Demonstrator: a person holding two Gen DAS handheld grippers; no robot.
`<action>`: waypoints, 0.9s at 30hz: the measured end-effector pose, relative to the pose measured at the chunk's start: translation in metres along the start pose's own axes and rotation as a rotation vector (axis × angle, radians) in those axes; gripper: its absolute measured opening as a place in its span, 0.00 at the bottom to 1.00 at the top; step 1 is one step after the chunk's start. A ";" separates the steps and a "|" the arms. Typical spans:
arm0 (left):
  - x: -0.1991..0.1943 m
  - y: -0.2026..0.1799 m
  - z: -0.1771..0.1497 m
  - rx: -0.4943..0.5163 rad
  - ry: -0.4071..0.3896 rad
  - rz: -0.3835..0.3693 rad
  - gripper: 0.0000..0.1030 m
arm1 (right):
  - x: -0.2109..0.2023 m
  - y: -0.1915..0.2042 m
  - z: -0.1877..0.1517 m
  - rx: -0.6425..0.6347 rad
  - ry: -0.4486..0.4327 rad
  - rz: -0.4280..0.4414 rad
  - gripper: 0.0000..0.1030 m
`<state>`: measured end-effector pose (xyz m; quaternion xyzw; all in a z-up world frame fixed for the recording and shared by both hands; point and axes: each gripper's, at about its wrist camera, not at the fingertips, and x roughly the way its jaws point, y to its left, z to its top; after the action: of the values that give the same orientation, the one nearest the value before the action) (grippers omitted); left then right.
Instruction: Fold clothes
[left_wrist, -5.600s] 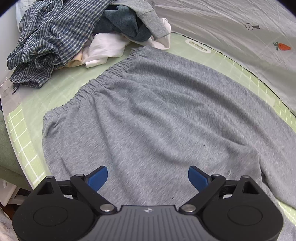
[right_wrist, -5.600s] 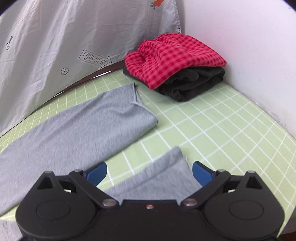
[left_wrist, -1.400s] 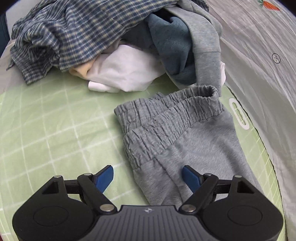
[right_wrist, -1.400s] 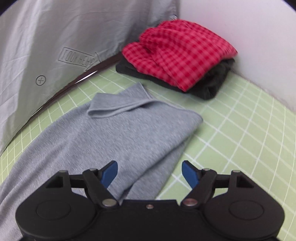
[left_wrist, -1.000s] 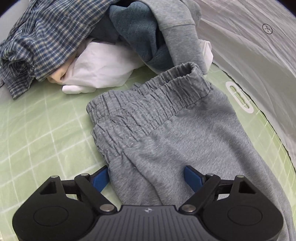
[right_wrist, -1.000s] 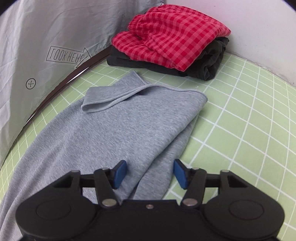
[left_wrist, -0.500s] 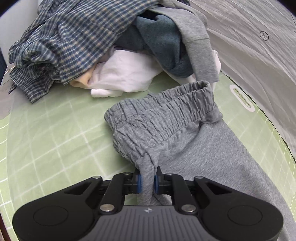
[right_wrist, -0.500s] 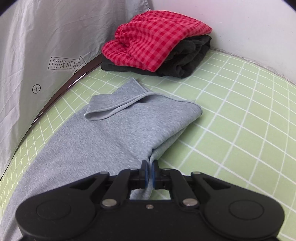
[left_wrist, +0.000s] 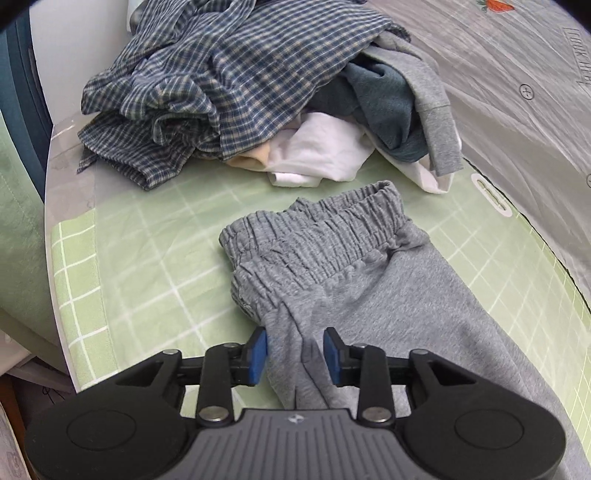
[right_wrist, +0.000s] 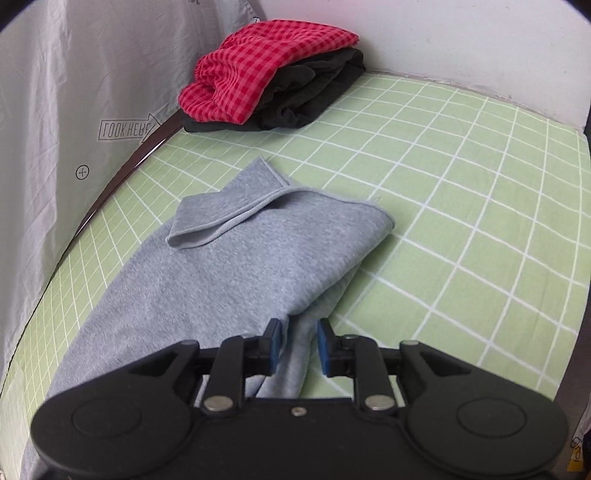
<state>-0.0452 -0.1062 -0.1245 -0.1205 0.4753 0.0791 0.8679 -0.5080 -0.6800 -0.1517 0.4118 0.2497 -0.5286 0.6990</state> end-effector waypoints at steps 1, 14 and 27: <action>-0.008 -0.009 -0.004 0.018 -0.012 -0.011 0.50 | 0.001 -0.004 0.004 -0.002 -0.005 0.007 0.25; -0.046 -0.149 -0.096 0.333 0.071 -0.216 0.62 | 0.026 -0.038 0.069 -0.018 -0.042 0.089 0.02; -0.026 -0.177 -0.141 0.533 0.153 -0.144 0.69 | 0.020 -0.027 0.084 -0.098 -0.120 0.193 0.19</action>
<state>-0.1280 -0.3166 -0.1515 0.0730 0.5336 -0.1197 0.8341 -0.5346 -0.7641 -0.1310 0.3670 0.1924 -0.4697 0.7796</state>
